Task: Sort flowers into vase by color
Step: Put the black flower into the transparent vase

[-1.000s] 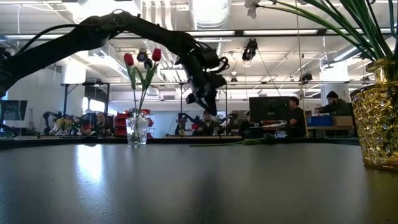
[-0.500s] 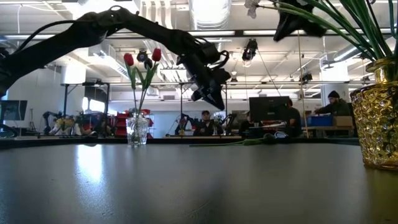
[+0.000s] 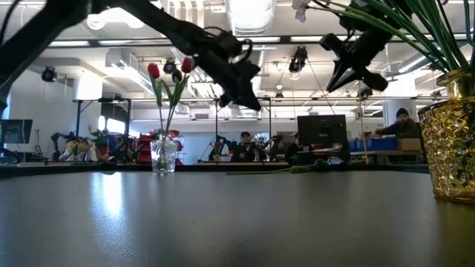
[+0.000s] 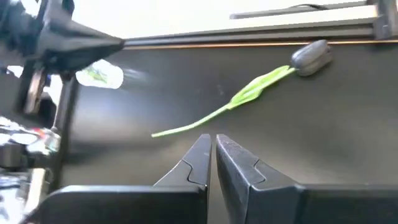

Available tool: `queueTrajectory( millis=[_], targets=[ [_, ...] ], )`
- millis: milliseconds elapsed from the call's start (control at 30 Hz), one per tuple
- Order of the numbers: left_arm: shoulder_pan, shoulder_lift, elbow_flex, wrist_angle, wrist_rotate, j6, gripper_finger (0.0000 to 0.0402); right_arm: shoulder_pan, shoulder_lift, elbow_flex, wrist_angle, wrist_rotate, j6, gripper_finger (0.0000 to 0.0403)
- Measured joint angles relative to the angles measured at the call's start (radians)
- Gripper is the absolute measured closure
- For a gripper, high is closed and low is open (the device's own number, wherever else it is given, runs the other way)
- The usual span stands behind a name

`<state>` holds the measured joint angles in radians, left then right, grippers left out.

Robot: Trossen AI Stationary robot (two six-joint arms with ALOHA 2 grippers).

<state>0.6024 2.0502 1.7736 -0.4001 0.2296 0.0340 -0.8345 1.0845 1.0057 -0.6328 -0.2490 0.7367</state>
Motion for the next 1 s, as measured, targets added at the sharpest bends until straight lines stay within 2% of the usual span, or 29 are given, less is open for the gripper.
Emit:
queueTrajectory(
  millis=[167,400,600,700,867,1000],
  targets=[
    [-0.004,-0.135,-0.115,0.040,0.000,-0.028,0.0402,-0.002,-0.041,-0.131,0.134,-0.023,0.086,0.0385],
    [0.009,-0.323,-0.294,0.041,-0.012,-0.081,0.0402,-0.002,0.002,-0.184,0.247,-0.009,0.169,0.0377],
    [0.050,-0.505,-0.535,0.114,-0.039,-0.097,0.0401,0.028,0.086,-0.181,0.282,0.029,0.318,0.0314],
    [0.076,-0.574,-0.622,0.153,-0.037,-0.097,0.0401,0.057,0.125,-0.180,0.289,0.095,0.443,0.0273],
    [0.105,-0.644,-0.686,0.158,-0.025,-0.065,0.0401,0.110,0.183,-0.179,0.339,0.213,0.629,0.0219],
    [0.122,-0.669,-0.697,0.163,0.001,-0.062,0.0401,0.146,0.240,-0.179,0.375,0.316,0.756,0.0201]
  ],
)
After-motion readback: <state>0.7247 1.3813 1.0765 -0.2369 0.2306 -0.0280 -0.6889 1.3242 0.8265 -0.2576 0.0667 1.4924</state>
